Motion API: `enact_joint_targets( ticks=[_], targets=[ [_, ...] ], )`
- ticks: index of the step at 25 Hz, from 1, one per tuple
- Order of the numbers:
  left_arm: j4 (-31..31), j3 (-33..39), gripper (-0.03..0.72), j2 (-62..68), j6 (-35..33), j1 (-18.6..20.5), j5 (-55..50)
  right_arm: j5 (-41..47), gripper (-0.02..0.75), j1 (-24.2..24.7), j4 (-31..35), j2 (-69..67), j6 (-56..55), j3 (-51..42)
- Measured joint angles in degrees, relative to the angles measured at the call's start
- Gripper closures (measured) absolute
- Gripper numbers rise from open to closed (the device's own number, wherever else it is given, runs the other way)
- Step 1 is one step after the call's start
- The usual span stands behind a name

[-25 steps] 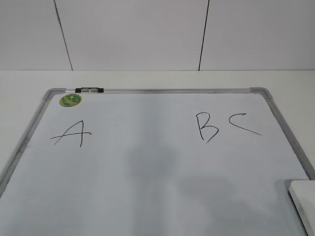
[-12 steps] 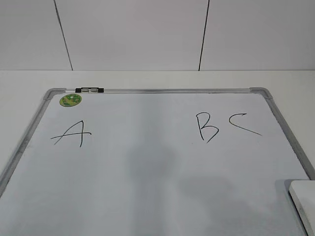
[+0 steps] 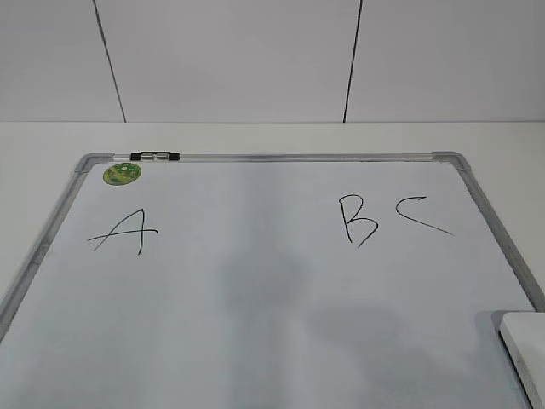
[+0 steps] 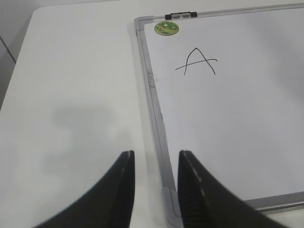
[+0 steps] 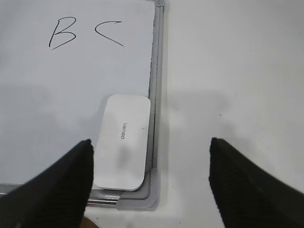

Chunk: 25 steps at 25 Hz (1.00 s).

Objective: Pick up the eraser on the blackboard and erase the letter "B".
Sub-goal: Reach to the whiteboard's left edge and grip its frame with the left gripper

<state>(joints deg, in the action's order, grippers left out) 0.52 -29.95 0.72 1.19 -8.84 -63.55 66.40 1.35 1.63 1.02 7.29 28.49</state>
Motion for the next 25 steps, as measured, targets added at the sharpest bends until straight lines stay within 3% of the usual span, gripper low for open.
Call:
enact_joint_targets(
  ticks=[16, 25],
  targets=[
    [0.0, -0.3, 0.451, 1.0, 0.0, 0.0, -0.7, 1.9, 0.154, 0.0, 0.6, -0.1, -0.4, 0.9],
    [0.0, -5.7, 0.45, 16.1, 0.0, 0.0, -6.4, 6.2, 0.154, 0.0, 0.9, -10.5, -4.8, 5.4]
  ],
)
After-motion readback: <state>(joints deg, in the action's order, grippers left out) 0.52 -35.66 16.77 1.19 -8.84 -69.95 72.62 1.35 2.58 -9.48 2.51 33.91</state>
